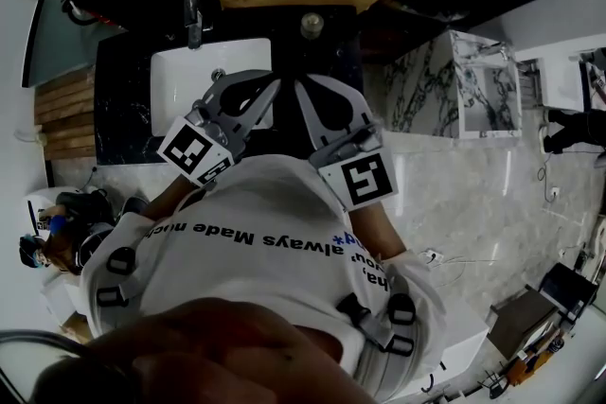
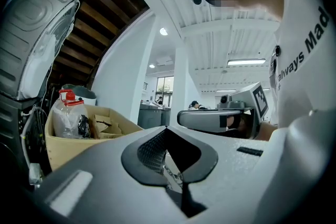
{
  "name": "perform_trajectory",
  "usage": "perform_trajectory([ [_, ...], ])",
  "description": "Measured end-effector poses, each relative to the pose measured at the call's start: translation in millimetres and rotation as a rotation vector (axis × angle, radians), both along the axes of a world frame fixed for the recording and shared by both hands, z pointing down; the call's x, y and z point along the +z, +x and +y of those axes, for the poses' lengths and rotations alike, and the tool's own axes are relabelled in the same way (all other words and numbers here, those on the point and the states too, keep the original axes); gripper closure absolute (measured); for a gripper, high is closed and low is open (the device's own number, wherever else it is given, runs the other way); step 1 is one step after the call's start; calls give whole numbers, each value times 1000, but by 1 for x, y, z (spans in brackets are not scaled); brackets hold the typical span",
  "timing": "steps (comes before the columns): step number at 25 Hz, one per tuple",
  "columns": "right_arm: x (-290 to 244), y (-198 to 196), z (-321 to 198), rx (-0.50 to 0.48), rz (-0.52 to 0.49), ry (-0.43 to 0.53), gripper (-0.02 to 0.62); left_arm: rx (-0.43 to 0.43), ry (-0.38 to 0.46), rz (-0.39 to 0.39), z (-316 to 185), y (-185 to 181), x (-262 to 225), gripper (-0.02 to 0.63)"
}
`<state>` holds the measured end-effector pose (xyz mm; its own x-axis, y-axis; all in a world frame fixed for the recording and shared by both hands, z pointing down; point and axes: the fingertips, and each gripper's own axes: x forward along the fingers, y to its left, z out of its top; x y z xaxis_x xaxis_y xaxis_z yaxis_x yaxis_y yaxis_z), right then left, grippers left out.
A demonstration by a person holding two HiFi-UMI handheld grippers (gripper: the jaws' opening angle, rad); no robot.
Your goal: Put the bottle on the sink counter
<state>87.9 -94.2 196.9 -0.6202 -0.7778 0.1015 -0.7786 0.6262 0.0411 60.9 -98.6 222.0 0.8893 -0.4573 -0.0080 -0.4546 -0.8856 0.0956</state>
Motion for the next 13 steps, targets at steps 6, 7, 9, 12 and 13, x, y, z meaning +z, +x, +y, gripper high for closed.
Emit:
perform_trajectory([
  [6, 0, -2, 1, -4, 11, 4, 589, 10, 1, -5, 1, 1, 0, 603],
  [7, 0, -2, 1, -4, 13, 3, 589, 11, 1, -6, 1, 1, 0, 603],
  [9, 0, -3, 0, -3, 16, 3, 589, 10, 0, -4, 1, 0, 0, 603],
  [12, 0, -6, 0, -4, 18, 4, 589, 8, -2, 2, 0, -3, 1, 603],
  [13, 0, -7, 0, -5, 19, 4, 589, 7, -3, 3, 0, -3, 1, 603],
])
